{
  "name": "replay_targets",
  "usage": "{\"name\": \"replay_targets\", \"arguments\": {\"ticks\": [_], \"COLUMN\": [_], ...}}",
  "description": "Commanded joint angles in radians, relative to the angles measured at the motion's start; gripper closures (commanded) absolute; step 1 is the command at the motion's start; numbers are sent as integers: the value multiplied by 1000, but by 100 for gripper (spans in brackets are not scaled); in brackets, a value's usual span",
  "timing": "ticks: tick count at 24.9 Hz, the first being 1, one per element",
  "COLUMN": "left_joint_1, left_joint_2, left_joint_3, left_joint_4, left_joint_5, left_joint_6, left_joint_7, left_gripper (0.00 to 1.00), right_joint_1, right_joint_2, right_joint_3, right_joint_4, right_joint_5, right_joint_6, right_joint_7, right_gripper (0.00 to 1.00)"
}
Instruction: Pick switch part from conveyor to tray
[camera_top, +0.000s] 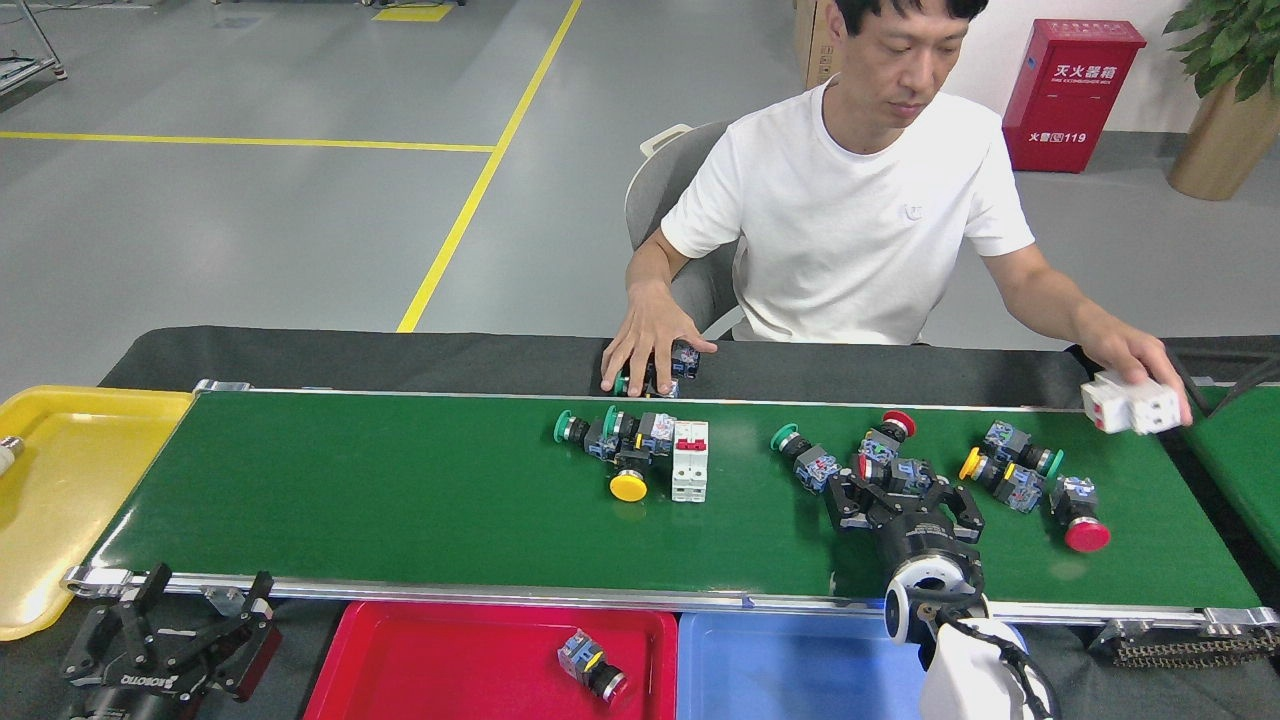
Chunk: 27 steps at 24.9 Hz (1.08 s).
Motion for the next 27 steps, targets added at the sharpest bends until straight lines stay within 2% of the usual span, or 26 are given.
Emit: {"name": "replay_targets", "arguments": {"ticks": [1, 5, 7, 9, 10, 12, 15, 19, 24, 27], "left_joint_1": [-27, -87, -116, -166, -186, -211, -226, -261, -369, -396], "left_joint_2": [15, 22, 27, 15, 1, -42, -96, -113, -123, -125], "left_joint_3": [-10, -62, -90, -108, -119, -169, -257, -358, -366, -367], "left_joint_4": [-10, -4, 14, 47, 53, 57, 59, 122, 281, 320], "left_joint_5": [1, 7, 9, 16, 15, 13, -19, -57, -56, -59], "left_joint_6": [-4, -9, -65, -183, -219, -231, -181, -65, -39, -23], "left_joint_7": [3, -6, -9, -26, -53, -112, -144, -148, -168, -168], "left_gripper": [0, 0, 0, 1, 1, 1, 1, 1, 1, 1], "right_joint_1": [63, 269, 306, 315, 315, 315, 318, 320, 315, 309], "right_joint_2": [-5, 15, 55, 72, 81, 118, 116, 105, 90, 90], "right_joint_3": [0, 25, 84, 189, 239, 337, 443, 443, 434, 345], "right_joint_4": [-147, -370, -378, -368, -362, -349, -350, -355, -373, -399], "right_joint_5": [-22, -44, -42, -34, -34, -30, -28, -28, -30, -28], "right_joint_6": [-156, -449, -530, -524, -507, -424, -323, -321, -309, -272], "right_joint_7": [39, 67, 68, 73, 74, 76, 85, 87, 87, 82], "right_gripper": [78, 75, 73, 68, 59, 2, 2, 2, 2, 3]}}
